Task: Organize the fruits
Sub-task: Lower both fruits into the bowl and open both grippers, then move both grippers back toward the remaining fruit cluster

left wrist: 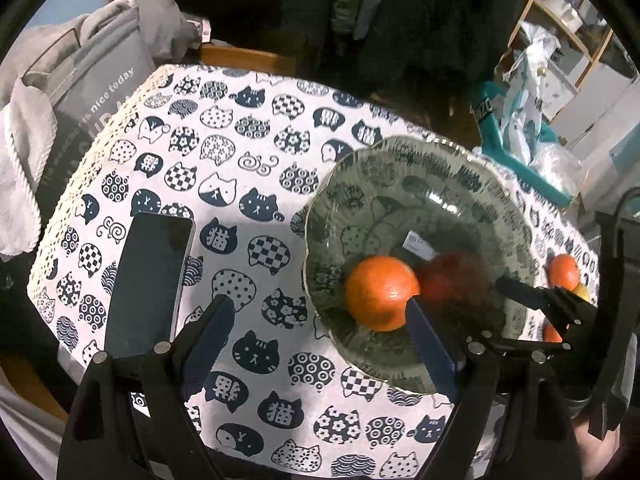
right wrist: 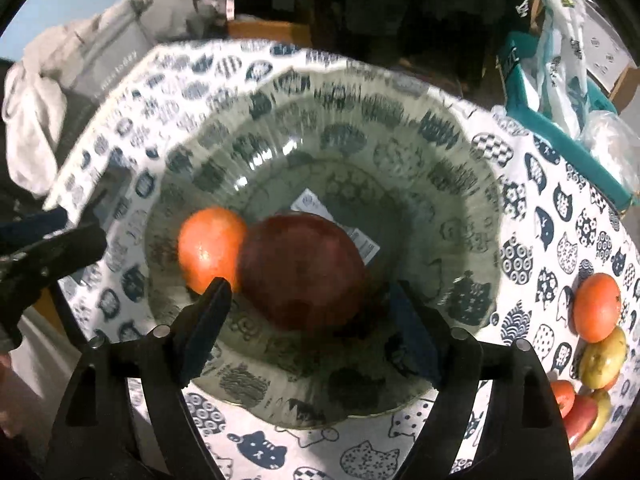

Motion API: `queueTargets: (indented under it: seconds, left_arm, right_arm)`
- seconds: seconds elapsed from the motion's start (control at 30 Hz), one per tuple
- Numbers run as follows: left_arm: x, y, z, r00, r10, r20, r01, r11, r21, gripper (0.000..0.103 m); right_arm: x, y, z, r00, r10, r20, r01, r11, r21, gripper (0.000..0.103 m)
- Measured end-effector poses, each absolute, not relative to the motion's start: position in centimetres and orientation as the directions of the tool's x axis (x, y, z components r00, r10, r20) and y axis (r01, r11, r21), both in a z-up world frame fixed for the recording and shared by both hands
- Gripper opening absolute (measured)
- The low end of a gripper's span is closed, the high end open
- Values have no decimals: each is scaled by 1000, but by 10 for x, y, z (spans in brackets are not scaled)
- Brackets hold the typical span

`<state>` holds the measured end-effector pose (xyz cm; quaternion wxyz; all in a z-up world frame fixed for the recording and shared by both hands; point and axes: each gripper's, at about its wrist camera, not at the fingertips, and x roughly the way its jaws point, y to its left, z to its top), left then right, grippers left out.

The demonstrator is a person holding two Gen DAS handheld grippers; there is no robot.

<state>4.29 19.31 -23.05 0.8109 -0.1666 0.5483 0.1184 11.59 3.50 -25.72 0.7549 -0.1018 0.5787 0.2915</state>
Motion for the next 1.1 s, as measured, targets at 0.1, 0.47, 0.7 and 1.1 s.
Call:
queueTargets:
  seconds: [0.1, 0.47, 0.7, 1.1]
  left_arm:
    - [41, 192, -219, 398, 26, -917, -372, 918, -136, 88]
    - [39, 173, -179, 493, 19, -870, -320, 934, -161, 88]
    - [37, 149, -153, 541, -4, -841, -264, 949, -174, 88]
    - [32, 96, -107, 618, -63, -784, -136, 973, -186, 88]
  right_arm:
    - [120, 26, -241, 181, 355, -917, -540, 815, 209, 82]
    - [117, -13, -167, 381, 367, -849, -481, 862, 157, 82]
    - [103, -45, -121, 485, 363, -796, -460, 880, 120, 82]
    - [69, -116, -69, 602, 327, -729, -416, 907, 63, 82]
